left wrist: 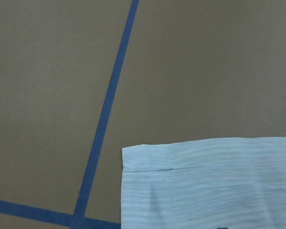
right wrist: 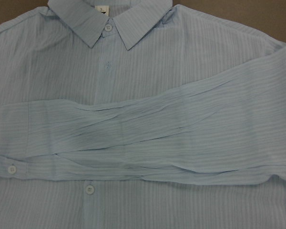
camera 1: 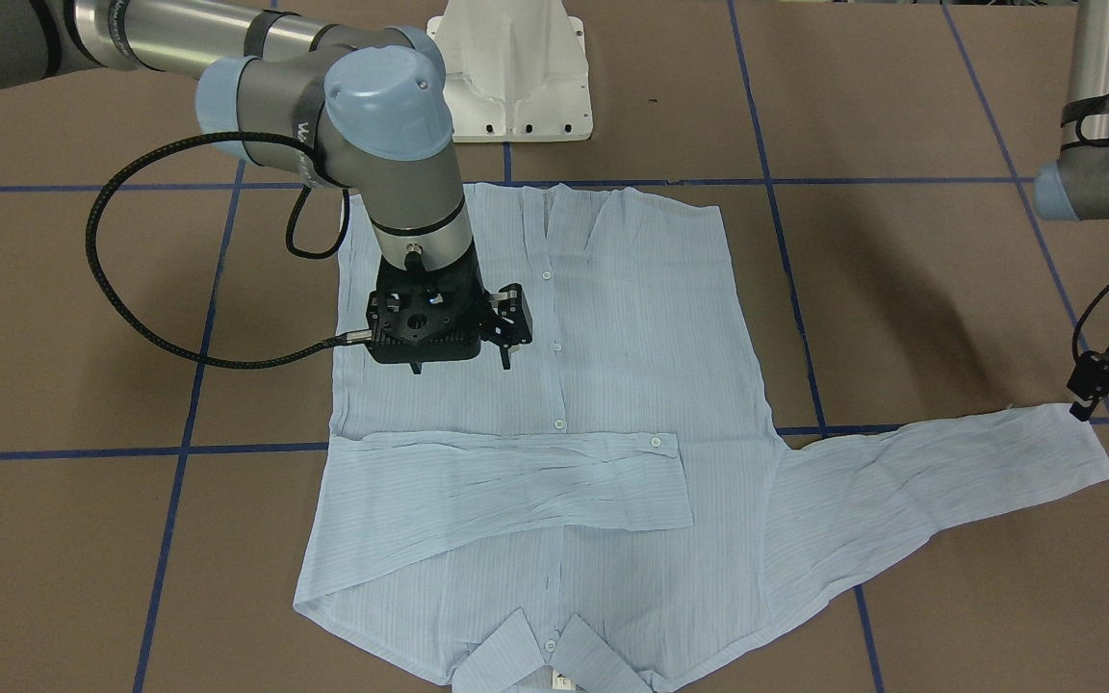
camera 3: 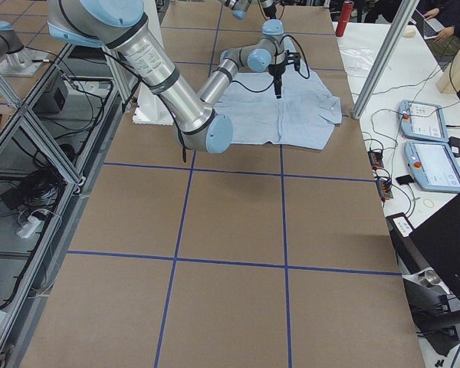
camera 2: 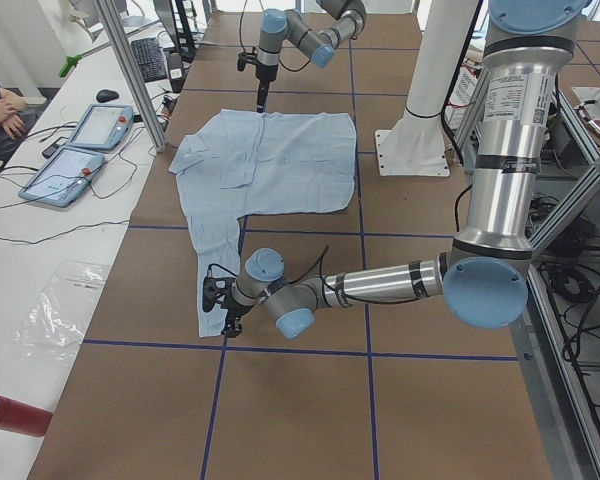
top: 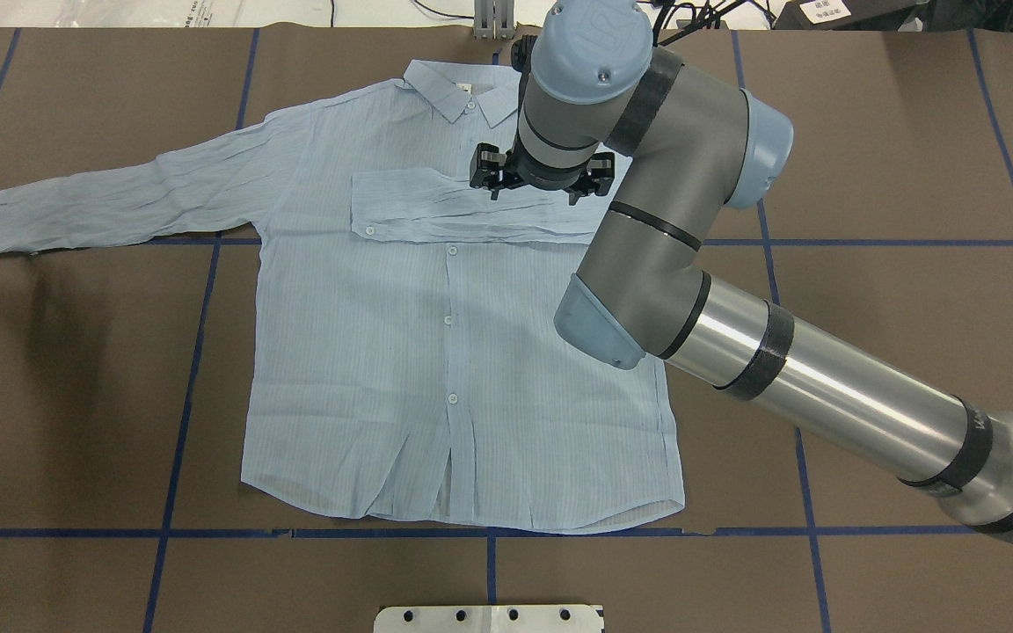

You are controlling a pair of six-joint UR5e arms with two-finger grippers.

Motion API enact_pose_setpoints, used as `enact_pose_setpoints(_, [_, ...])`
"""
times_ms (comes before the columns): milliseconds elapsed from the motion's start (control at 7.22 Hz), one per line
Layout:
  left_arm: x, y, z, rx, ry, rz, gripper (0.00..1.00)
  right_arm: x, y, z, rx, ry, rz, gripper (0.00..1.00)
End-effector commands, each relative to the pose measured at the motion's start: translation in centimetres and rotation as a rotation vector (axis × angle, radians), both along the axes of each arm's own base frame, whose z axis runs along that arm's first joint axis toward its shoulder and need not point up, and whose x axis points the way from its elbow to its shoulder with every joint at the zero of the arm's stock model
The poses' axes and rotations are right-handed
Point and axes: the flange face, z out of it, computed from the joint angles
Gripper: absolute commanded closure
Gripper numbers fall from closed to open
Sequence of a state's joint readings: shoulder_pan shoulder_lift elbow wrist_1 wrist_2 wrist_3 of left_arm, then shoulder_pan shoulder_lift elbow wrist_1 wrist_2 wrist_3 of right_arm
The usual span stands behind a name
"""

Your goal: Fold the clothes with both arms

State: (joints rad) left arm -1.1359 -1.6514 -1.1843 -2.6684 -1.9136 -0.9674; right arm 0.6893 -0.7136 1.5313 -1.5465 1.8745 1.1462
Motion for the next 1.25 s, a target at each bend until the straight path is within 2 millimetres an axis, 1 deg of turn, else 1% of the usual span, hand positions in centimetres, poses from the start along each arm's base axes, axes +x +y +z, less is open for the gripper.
enact_pose_setpoints(0, [-0.1,-0.6,1.3,-0.004,-0.030,-0.028,0.29,0.2,0.1,0.3,0.001,0.001,-0.002,0.00])
enact_pose_setpoints(139, [-0.1,-0.5,1.8,-0.011,-0.035,-0.027,0.32,0.2,0.2,0.3,0.002,0.002,-0.003,0.00])
enact_pose_setpoints(277, [-0.1,-0.6,1.8,-0.012,-0.035,-0.028,0.38,0.2,0.2,0.3,0.002,0.003,-0.002,0.00])
enact_pose_setpoints(416, [0.4,-1.3,1.2,-0.004,-0.033,-0.025,0.39,0.2,0.2,0.2,0.004,0.002,0.000,0.00])
enact_pose_setpoints(554, [1.0,-1.0,1.9,-0.014,-0.038,-0.013,0.39,0.2,0.1,0.2,0.005,0.003,0.001,0.00])
enact_pose_setpoints(693, [1.2,-1.2,1.8,-0.013,-0.042,-0.014,0.39,0.2,0.1,0.2,0.006,0.003,0.002,0.00])
enact_pose_setpoints(831, [1.5,-1.1,1.9,-0.014,-0.043,-0.009,0.41,0.2,0.1,0.2,0.007,0.004,0.003,0.00])
enact_pose_setpoints(970, [1.6,-1.0,1.9,-0.014,-0.043,-0.008,0.44,0.1,0.2,0.2,0.008,0.005,0.004,0.00])
enact_pose_setpoints(1108, [1.7,-1.0,1.9,-0.014,-0.043,-0.005,0.45,0.1,0.2,0.1,0.008,0.004,0.005,0.00])
